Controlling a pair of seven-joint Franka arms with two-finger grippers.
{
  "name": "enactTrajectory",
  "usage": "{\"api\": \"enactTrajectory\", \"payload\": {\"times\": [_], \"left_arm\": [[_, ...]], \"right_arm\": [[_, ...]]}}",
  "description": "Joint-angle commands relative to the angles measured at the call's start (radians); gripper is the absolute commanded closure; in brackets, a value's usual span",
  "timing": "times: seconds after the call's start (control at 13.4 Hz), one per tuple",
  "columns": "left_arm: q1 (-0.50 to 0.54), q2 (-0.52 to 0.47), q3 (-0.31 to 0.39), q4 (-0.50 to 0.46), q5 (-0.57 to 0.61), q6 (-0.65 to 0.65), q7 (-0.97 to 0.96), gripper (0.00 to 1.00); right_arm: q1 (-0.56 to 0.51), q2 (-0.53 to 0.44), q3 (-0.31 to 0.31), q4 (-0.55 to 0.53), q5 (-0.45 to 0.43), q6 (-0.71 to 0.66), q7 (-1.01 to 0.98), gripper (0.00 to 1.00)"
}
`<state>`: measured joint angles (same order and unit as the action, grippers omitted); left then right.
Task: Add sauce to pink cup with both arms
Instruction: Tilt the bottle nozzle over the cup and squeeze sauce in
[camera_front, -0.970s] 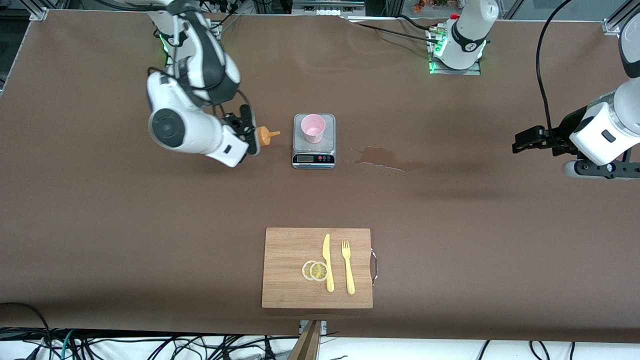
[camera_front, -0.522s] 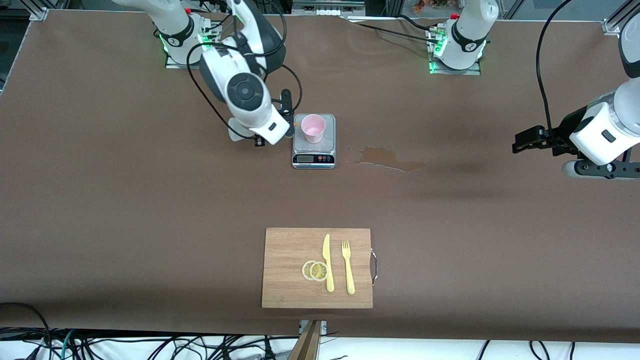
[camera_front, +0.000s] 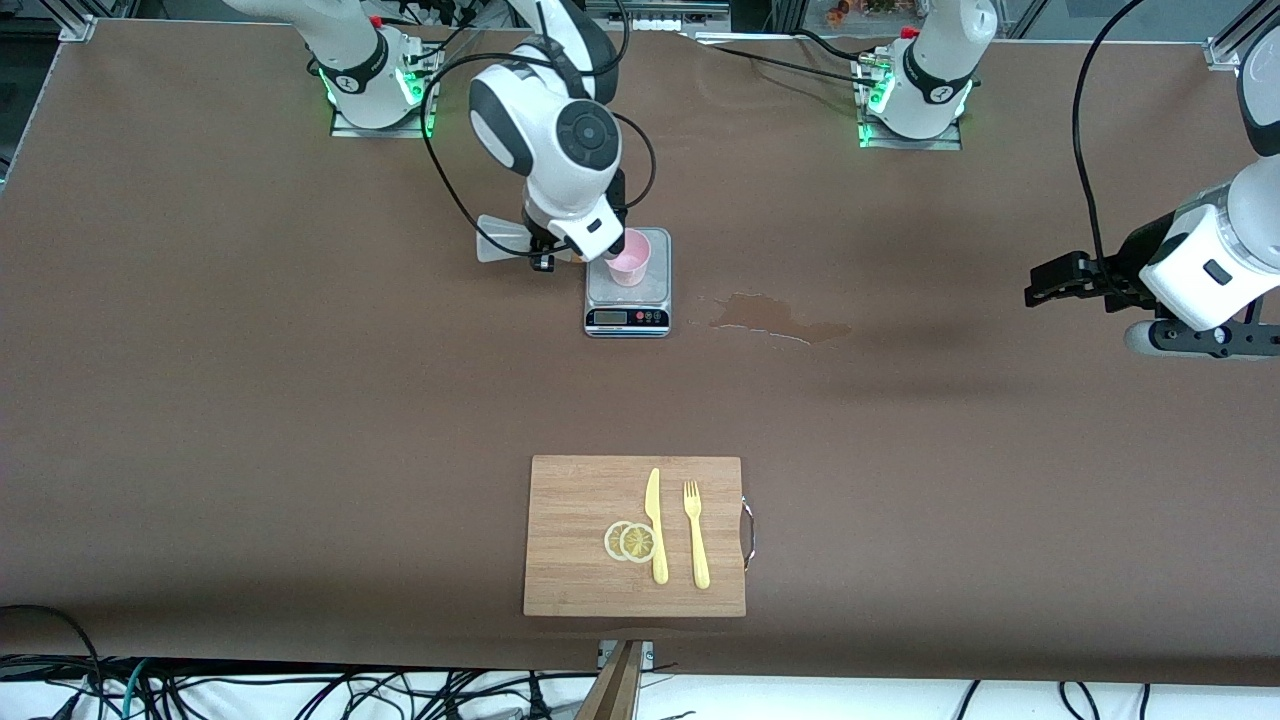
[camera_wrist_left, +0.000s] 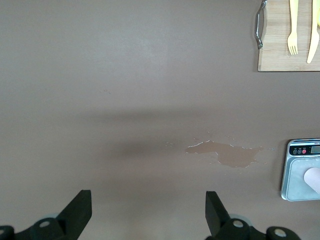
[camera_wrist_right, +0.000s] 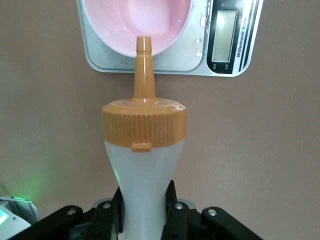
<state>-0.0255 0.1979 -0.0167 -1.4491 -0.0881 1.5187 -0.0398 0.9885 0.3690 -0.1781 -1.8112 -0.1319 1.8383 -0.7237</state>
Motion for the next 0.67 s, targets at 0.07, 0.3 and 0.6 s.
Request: {"api": "enactTrajectory", "payload": {"times": [0.07,0.3,0.6], "left_arm": [[0.009,0.012,-0.006,0.024,0.011,-0.015,-0.005,0.0],[0.012,0.012,-0.005,0.024,0.01,-0.015,-0.005,0.0],[0.012,0.012,-0.005,0.024,0.008,-0.015,-0.005,0.0]], "right_arm": [[0.084,-0.001,-0.009,-0.002,-0.124,-0.031,0.159,0.86],[0.116,-0.001,-0.009,0.01,-0.16,-0.071,0.219,0.86],[0.116,-0.007,-0.012,0.015,-0.161,-0.083,0.221,0.86]]}}
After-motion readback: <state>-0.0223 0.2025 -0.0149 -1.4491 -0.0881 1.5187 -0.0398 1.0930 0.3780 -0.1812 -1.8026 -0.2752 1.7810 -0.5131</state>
